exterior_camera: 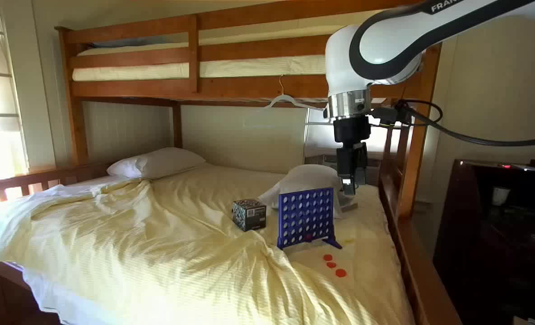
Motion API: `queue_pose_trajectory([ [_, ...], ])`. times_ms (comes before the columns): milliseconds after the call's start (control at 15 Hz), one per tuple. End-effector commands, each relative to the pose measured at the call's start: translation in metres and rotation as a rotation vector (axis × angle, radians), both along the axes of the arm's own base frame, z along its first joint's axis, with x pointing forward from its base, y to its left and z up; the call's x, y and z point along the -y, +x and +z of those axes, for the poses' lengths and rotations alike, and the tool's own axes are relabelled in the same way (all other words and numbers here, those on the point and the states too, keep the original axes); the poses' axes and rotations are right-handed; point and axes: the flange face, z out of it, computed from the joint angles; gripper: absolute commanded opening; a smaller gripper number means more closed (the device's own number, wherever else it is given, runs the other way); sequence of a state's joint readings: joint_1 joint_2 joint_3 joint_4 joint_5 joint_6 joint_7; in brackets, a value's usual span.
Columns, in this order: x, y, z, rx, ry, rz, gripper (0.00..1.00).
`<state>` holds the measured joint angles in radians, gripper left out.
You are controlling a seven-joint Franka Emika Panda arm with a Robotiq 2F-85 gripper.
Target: Pick up the orange chip and put it into the connect four game
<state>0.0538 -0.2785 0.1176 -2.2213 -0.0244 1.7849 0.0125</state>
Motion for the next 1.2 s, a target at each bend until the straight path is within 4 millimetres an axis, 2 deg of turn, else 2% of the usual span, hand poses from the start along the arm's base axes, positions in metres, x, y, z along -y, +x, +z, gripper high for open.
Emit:
queue_pose_trajectory([
  [0, 0.0, 0.0, 0.0, -0.001, 0.0, 0.0, 1.0],
  [600, 0.0, 0.0, 0.0, 0.0, 0.0, 0.0, 1.0],
  [867, 0.057, 0.013, -0.002, 0.021, 0.037, -0.18, 1.0],
  [933, 0.08, 0.019, -0.007, 0.023, 0.054, -0.226, 1.0],
  [1133, 0.121, 0.03, -0.021, 0.068, 0.103, -0.319, 1.0],
])
